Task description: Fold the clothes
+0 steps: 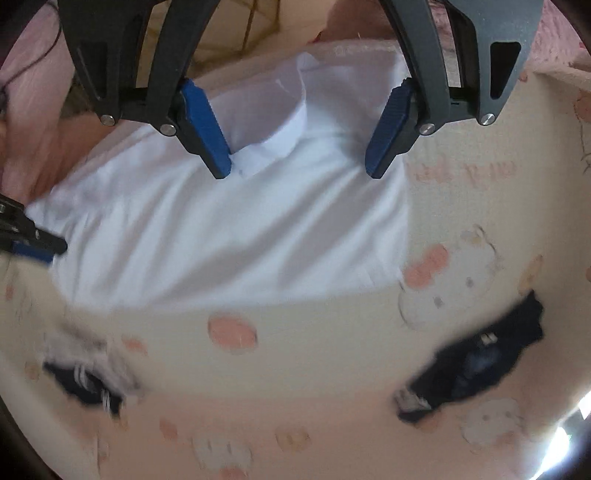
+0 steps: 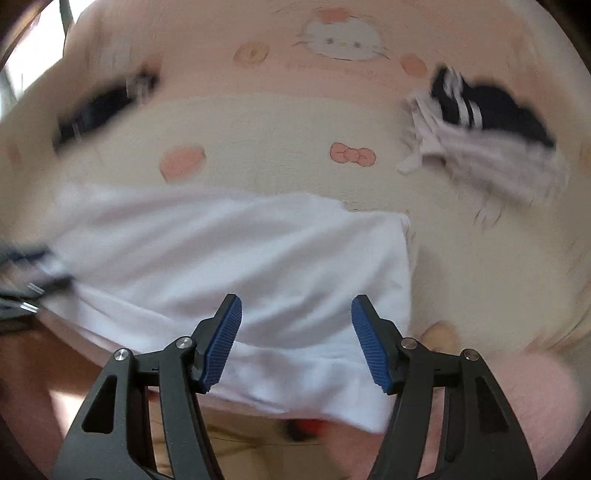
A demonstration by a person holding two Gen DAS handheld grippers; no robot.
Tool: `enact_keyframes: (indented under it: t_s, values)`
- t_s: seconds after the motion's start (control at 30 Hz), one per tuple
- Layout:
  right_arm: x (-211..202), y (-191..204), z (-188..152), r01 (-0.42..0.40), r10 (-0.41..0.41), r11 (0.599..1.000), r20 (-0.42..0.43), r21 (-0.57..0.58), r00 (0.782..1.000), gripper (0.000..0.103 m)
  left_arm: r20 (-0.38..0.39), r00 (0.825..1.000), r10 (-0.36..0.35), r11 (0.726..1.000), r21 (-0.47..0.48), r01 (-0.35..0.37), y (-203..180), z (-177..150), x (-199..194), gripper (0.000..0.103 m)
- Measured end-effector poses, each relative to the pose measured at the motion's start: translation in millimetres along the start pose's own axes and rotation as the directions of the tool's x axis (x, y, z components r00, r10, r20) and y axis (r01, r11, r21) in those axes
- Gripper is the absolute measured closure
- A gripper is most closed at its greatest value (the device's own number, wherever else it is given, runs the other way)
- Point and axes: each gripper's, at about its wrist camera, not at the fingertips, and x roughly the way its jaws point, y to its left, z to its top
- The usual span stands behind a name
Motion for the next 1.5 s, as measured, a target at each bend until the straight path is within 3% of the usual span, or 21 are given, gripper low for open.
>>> enact_keyframes:
  t_s: [0.07,0.17,0.27,0.37,0.43,0.53,0.6,0.7,0.8,0.93,1.07,1.17,1.27,1.33,1.5]
  values:
    - [-2.3,-6.2,0.3,-0.069,0.069,0.996,-0.001,0.065,0.998,0.038,0.041,0.997,-0.067,0.998,-0.016,0.068,0.0,-0.7,-8.0,0.025]
    - [18.7,1.7,8.3,-0.084,0.088,0.994,-0.054,0.075,0.995,0.038,-0.026,0.999,-0.046,0.999,-0.003,0.046,-4.9,-4.0,12.3,0.025]
    - [38.1,20.2,9.0,0.017,-0.02,0.999,-0.105,-0.029,0.994,0.039,-0.092,0.996,0.018,0.999,0.042,-0.014,-6.7,-9.8,22.8,0.025]
    - [16.8,17.4,13.9,0.125,-0.125,0.989,-0.007,-0.075,0.992,0.041,-0.085,0.995,0.057,0.998,-0.028,-0.06,14.4,-13.3,11.1,0.025]
    - [-4.8,-2.8,21.6,0.098,-0.098,0.995,0.08,0.0,0.992,0.04,-0.05,0.996,0.075,0.988,-0.132,-0.081,38.2,-14.9,1.4,0.025]
    - [-13.1,-40.6,40.3,0.057,-0.073,0.991,0.137,0.118,0.988,0.039,0.025,1.0,0.005,0.979,-0.205,0.0,51.2,-10.1,-7.6,0.025]
    - [-6.8,-62.3,59.5,0.033,-0.05,0.99,0.128,0.135,0.99,0.039,0.021,0.999,-0.036,0.986,-0.163,0.039,47.7,8.3,-2.9,0.025]
    - [3.7,-80.5,92.1,0.064,-0.072,0.995,0.121,0.072,0.99,0.039,-0.013,0.996,0.092,0.996,0.017,-0.092,34.6,50.9,10.8,0.025]
    - [26.0,-95.1,104.9,0.027,-0.037,0.992,0.078,0.126,0.996,0.039,-0.026,0.997,0.073,0.997,0.029,-0.072,37.9,74.8,21.2,0.025]
    - [64.3,-93.1,97.7,0.026,-0.021,0.989,-0.035,0.148,0.999,0.039,-0.057,0.997,0.057,0.998,0.022,-0.056,38.4,73.1,46.6,0.025]
    - [83.8,-80.7,95.0,0.105,-0.1,0.993,-0.101,0.047,0.99,0.04,-0.098,0.991,0.089,0.996,0.037,-0.086,39.9,56.0,75.5,0.024]
    - [87.4,-80.9,92.0,0.134,-0.131,0.991,-0.113,0.017,0.985,0.04,-0.06,0.998,0.032,0.994,-0.101,-0.038,68.8,58.1,70.2,0.024]
    - [87.5,-82.3,92.7,0.222,-0.222,0.975,-0.086,-0.014,0.971,0.039,-0.007,1.0,-0.03,0.967,-0.254,0.027,101.1,61.8,62.8,0.024]
    - [80.3,-82.4,93.7,0.232,-0.232,0.973,-0.047,0.008,0.972,0.039,0.045,0.998,-0.044,0.948,-0.313,0.056,116.3,64.5,53.9,0.025]
    - [51.2,-52.9,85.8,0.099,-0.096,0.994,0.057,-0.045,0.994,0.038,0.045,0.999,-0.024,0.997,-0.072,0.027,68.6,60.3,47.9,0.025]
